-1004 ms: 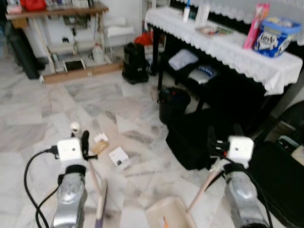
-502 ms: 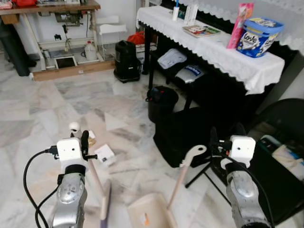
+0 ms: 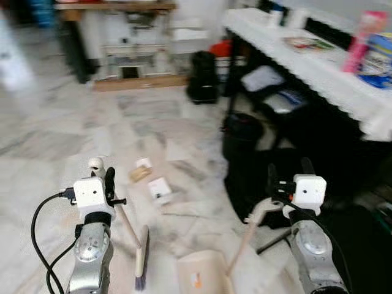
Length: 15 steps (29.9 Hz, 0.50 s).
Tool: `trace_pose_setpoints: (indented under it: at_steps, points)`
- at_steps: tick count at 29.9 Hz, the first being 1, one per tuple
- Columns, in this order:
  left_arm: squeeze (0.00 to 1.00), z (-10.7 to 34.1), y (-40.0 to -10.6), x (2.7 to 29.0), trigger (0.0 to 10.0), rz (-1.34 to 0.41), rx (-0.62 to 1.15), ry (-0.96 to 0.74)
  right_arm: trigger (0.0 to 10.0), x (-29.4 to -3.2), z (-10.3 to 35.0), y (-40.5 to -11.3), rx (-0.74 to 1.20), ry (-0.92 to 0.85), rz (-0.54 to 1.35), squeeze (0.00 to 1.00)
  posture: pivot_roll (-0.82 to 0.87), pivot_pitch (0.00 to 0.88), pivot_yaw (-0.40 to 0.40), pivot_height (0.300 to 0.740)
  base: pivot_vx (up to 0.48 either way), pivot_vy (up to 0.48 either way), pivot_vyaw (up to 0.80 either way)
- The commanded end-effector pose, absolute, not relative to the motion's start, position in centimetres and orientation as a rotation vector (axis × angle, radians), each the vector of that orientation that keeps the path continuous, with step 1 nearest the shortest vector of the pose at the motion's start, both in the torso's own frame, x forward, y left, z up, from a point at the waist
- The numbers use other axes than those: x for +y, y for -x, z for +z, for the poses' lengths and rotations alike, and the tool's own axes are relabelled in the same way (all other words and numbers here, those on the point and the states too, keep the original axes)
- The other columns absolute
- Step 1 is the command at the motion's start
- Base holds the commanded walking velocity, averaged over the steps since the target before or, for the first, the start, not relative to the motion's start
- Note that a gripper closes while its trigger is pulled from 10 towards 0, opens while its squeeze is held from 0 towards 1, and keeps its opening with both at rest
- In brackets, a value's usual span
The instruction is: Sweep floor
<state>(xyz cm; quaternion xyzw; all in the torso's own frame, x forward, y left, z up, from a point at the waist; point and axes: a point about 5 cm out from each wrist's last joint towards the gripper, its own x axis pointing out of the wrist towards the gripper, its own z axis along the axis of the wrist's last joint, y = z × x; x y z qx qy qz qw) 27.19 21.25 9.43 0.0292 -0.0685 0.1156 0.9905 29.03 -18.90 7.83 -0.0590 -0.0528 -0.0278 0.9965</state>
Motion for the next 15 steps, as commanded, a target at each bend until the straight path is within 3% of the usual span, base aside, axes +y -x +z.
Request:
trace_pose_setpoints:
  at_steps: [1,8,11,15]
  points:
    - [0.00,9.99,-27.45,20.86,10.0,0.224,-0.171,-0.059,10.0,-19.64,8.12,-28.93,-0.115,0.124,-0.074,0.00,-0.05,0.000,-0.059,0.740,0.000,0.000,0.80]
    - [0.00,9.95,-27.44,20.82,10.0,0.222,-0.169,-0.058,10.0,-19.78,8.07,-28.92,-0.113,0.125,-0.078,0.00,-0.05,0.000,-0.059,0.740,0.000,0.000,0.80]
    - [0.00,9.94,-27.42,20.83,10.0,0.221,-0.169,-0.058,10.0,-19.82,8.10,-28.90,-0.114,0.125,-0.083,0.00,-0.05,0.000,-0.059,0.740,0.000,0.000,0.43]
    - [0.00,9.88,-27.40,20.80,10.0,0.221,-0.167,-0.056,10.0,-19.99,8.20,-28.91,-0.118,0.114,-0.093,0.00,-0.05,0.000,-0.058,0.740,0.000,0.000,0.00]
